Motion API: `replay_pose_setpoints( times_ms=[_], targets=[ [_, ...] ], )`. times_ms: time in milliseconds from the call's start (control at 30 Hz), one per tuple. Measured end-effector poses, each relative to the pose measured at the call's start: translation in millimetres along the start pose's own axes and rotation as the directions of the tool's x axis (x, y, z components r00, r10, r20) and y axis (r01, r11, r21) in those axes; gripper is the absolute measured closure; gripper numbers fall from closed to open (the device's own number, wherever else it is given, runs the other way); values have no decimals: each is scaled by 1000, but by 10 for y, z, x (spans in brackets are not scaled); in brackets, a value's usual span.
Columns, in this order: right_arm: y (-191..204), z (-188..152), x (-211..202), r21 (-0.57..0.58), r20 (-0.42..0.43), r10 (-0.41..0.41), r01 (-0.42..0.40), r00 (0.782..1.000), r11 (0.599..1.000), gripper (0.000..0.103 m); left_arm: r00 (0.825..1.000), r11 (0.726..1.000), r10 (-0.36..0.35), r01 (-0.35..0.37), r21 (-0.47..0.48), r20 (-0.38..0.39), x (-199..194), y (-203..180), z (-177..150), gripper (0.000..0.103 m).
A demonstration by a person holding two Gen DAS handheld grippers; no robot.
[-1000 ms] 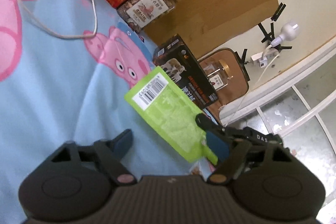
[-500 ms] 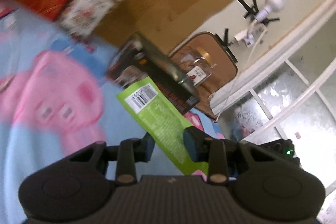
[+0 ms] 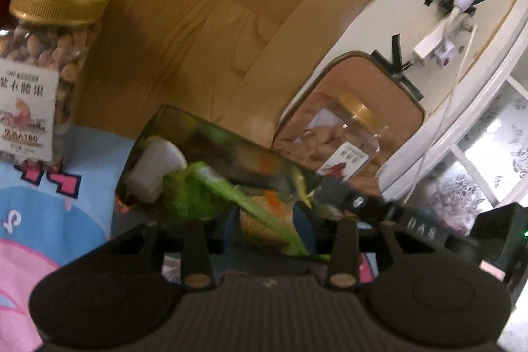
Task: Organize snacks
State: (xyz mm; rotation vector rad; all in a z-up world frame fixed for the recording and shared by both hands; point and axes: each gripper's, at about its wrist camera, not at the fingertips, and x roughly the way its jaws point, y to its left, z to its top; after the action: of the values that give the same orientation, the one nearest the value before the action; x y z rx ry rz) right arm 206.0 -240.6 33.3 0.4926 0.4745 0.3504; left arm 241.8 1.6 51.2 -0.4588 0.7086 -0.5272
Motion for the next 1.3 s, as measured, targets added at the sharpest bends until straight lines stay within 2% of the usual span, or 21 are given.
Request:
replay_pose_setpoints(
  times_ms=[33,133,200,300,400,600,700,833,900,1000,1033,1067,1133,1167,1200,1267,1300],
  targets=[
    [-51,-21,-36,18,18,-18,17,1000,1000,85,1000,1000,-5,5,9,15,-58,-4,-34,66],
    [-180,-167,-225,119,38,48,-52,998,992,85,999,999,-19,17,40,41,-274,-39,-114,61],
    [-173,-321,-395,142,42,78,-83,996,986,85,999,999,-22,20,38,39,-427,-23,-177,59],
    [-119,-553,-673,183,24,147,-149,989,972,83,1000,999,-31,31,31,-2,-676,2,-395,59],
    [-41,-861,-940,193,-89,213,-192,973,962,71,996,998,-47,50,41,-79,-933,32,-764,59],
    [55,-1475,-1435,196,-275,250,-200,928,960,71,969,984,-144,161,70,-203,-1449,8,-1509,59],
    [88,-1645,-1613,189,-303,239,-187,923,964,73,958,978,-169,192,81,-232,-1614,-29,-1758,62],
    [72,-1687,-1750,217,-311,248,-185,918,958,73,950,981,-142,173,90,-279,-1705,-42,-1986,63],
    [64,-1720,-1755,263,-310,281,-202,908,943,73,957,982,-108,144,119,-268,-1698,-62,-2054,68],
    [-16,-1870,-1681,410,-321,417,-272,850,871,79,969,978,-69,113,177,-238,-1732,-125,-2131,69],
    [36,-1905,-1625,427,-335,445,-287,830,858,83,971,977,-64,109,185,-232,-1733,-139,-2148,69],
    [94,-1924,-1576,419,-344,451,-295,824,859,85,972,976,-62,106,190,-228,-1735,-144,-2152,68],
    [182,-1925,-1523,394,-341,441,-299,831,869,88,974,977,-54,97,189,-221,-1755,-129,-2133,68],
    [177,-1910,-1496,406,-332,448,-303,830,862,89,975,980,-54,92,174,-215,-1773,-103,-2110,64],
    [144,-1897,-1477,431,-314,457,-304,832,849,89,978,984,-53,86,154,-204,-1782,-72,-2090,62],
    [36,-1884,-1465,497,-267,482,-310,835,811,90,983,994,-58,73,80,-175,-1814,45,-2017,46],
    [-29,-1881,-1459,538,-237,504,-320,830,780,90,984,996,-75,81,31,-164,-1827,119,-1988,45]
  ],
)
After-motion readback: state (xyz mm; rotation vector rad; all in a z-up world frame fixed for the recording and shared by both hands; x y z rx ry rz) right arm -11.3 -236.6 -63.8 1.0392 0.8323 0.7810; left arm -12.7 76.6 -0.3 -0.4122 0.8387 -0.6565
